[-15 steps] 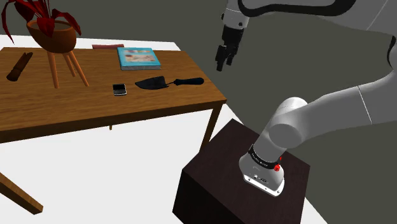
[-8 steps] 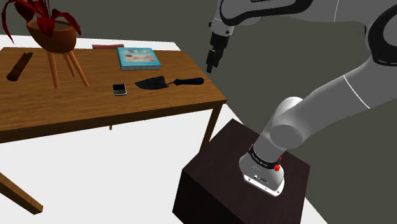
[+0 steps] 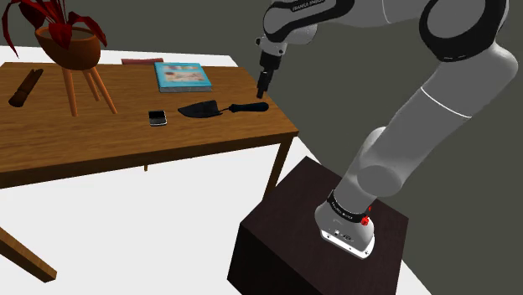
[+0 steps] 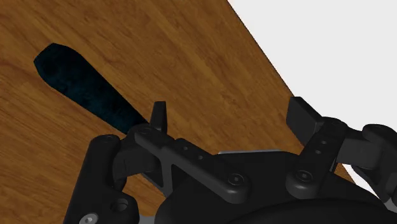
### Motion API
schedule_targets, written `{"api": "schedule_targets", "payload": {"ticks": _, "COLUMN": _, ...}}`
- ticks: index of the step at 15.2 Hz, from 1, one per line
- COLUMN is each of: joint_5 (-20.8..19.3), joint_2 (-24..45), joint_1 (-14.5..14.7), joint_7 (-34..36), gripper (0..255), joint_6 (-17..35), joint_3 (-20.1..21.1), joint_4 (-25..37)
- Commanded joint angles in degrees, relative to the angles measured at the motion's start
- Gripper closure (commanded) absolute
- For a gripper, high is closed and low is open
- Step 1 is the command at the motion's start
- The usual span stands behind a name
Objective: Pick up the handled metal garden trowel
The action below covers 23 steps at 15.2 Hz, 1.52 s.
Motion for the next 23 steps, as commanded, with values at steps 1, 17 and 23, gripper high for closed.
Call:
{"api": "schedule_targets", "payload": {"ticks": 1, "joint_5": 2.9, "joint_2": 5.0, "joint_1": 0.4, "joint_7": -5.0, "gripper": 0, "joint_6": 1.7, "joint_3": -0.9, "joint_4": 2.8}}
{"api": "schedule_targets", "payload": {"ticks": 17, "joint_5": 18.4, "joint_2": 33.6, "joint_1": -3.5, "joint_7": -27.7, "gripper": 0, "joint_6": 3.3, "joint_3": 2.8, "joint_4": 25.5}}
{"api": "schedule_targets", "payload": {"ticks": 23, "joint_5": 19.2, "joint_2": 34.9, "joint_1": -3.7, "joint_7": -28.4, "gripper": 255, "joint_6": 5.3, "joint_3": 3.1, "joint_4": 24.7}}
